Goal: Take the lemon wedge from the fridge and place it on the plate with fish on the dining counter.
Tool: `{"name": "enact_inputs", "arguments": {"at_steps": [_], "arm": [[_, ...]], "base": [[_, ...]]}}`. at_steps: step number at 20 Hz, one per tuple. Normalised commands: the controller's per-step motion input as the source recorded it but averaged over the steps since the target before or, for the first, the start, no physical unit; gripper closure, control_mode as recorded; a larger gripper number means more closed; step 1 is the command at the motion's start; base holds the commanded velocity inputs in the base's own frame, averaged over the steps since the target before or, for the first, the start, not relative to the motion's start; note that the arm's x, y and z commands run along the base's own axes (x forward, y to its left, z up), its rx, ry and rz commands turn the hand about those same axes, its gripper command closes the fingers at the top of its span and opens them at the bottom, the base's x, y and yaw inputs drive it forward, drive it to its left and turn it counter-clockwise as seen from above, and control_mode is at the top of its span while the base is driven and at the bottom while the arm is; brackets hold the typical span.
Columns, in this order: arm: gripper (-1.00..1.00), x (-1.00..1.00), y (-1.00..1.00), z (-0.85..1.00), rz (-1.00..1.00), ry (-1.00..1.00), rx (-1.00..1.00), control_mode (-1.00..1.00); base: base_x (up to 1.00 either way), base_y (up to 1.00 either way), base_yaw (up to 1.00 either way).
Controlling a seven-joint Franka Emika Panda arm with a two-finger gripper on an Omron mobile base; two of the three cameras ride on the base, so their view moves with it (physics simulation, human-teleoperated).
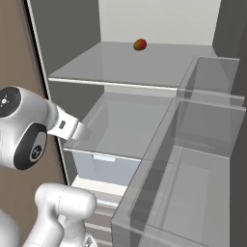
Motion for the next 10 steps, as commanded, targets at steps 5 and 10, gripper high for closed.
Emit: {"name": "enact_inputs", "arguments": {"at_steps": [5,10], "arm": [[1.00,0.00,0.00,0.00,0.00,0.00,0.00,-1.00],[1.00,-0.03,0.00,0.00,0.00,0.01,0.00,1.00]], "base": [[0.00,0.00,0.00],[-0.40,0.01,0.00]]}}
